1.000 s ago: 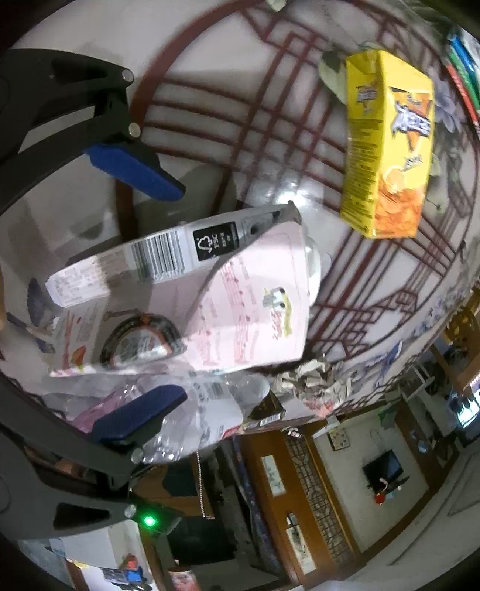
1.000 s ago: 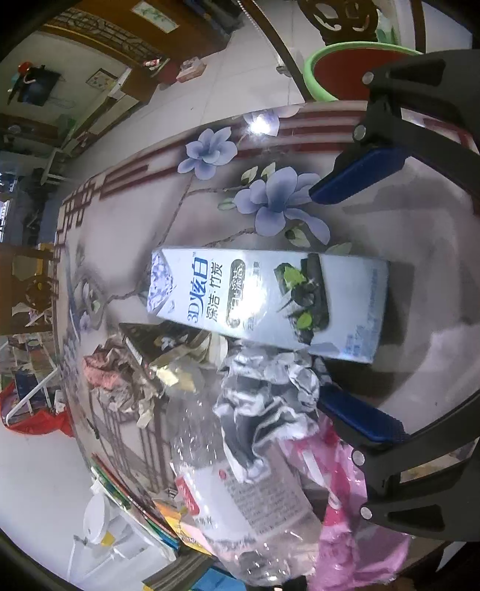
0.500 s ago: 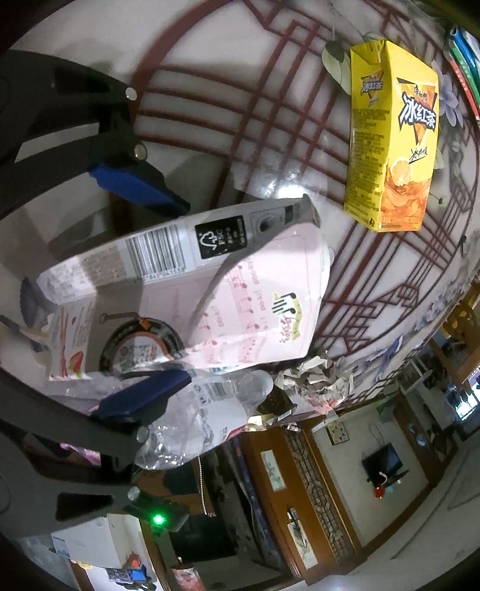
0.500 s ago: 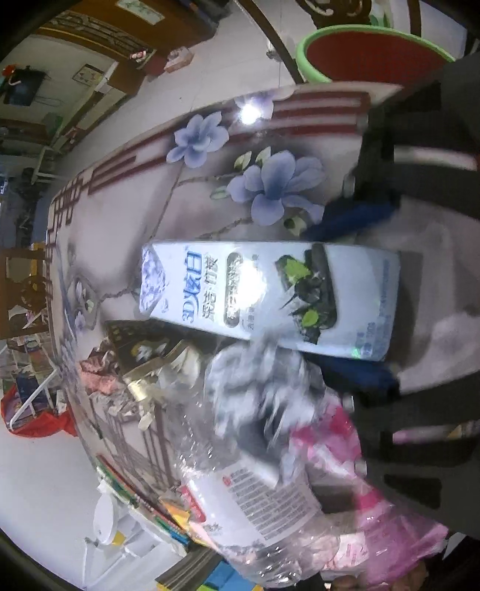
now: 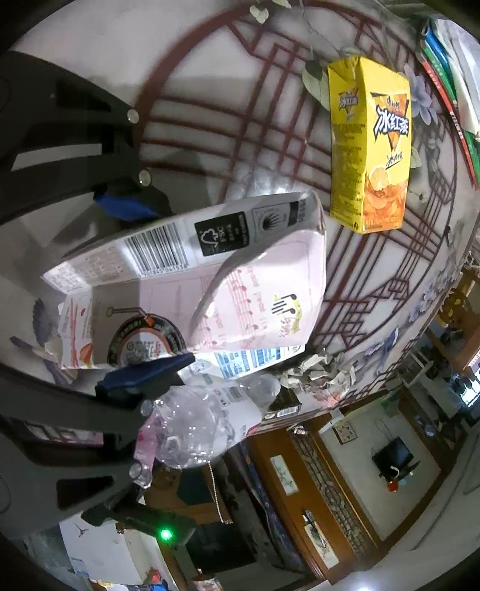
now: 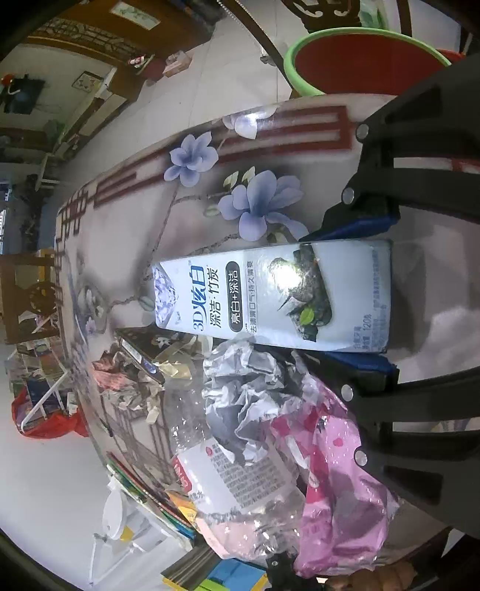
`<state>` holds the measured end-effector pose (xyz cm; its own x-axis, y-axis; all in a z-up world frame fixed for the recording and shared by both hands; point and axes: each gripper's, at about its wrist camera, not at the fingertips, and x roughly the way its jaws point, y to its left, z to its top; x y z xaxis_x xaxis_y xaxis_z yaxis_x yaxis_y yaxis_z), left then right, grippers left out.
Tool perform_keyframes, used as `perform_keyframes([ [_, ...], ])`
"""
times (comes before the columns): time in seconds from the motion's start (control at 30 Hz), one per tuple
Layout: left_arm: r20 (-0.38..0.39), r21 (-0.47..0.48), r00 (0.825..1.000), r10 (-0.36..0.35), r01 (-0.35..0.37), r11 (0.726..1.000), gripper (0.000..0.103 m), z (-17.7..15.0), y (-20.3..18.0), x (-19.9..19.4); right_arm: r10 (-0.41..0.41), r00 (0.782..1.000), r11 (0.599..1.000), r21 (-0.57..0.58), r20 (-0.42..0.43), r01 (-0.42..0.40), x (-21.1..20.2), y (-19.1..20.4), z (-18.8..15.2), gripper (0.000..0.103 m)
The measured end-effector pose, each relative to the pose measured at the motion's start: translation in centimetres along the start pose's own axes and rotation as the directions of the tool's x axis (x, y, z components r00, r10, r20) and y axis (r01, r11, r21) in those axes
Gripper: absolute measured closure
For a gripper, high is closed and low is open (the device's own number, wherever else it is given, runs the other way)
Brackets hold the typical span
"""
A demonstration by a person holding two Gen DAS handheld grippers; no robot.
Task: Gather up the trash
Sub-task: 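Grasp the pink-white carton with the left tool while the right tool grasps the white toothpaste box, then carry both held items to the red bin and release them inside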
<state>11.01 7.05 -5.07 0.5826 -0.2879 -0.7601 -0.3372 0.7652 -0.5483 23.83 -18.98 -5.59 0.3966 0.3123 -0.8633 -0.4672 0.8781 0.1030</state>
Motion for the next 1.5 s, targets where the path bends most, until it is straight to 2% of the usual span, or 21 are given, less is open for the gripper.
perform_keyframes([
  [0.33,0.055,0.039,0.998,0.038,-0.040,0.998,0.042,-0.4,-0.9,-3.5,0.003,0.997,1.000,0.024,0.076,-0.005,-3.1,-0.3,-0.4,0.056],
  [0.77,0.073,0.103,0.997,0.041,-0.049,0.993,0.042,-0.7,-3.3,-5.9,0.028,0.986,0.999,0.039,0.164,-0.035,-7.9,-0.7,-1.5,0.056],
  [1.07,0.065,0.216,0.998,-0.012,-0.002,0.976,0.042,-0.7,-8.7,-5.9,0.018,0.979,0.996,0.079,0.203,-0.035,-10.5,-3.0,-2.2,0.056],
  [1.27,0.021,0.287,0.997,-0.070,0.061,0.956,0.042,-1.1,-13.0,-5.2,0.009,0.973,0.994,0.107,0.232,-0.035,-12.4,-4.9,-2.4,0.056],
  [1.5,-0.033,0.357,0.993,-0.117,0.121,0.926,0.042,-1.7,-18.5,-2.5,-0.011,0.967,0.989,0.145,0.255,-0.027,-14.2,-7.6,-3.1,0.056],
])
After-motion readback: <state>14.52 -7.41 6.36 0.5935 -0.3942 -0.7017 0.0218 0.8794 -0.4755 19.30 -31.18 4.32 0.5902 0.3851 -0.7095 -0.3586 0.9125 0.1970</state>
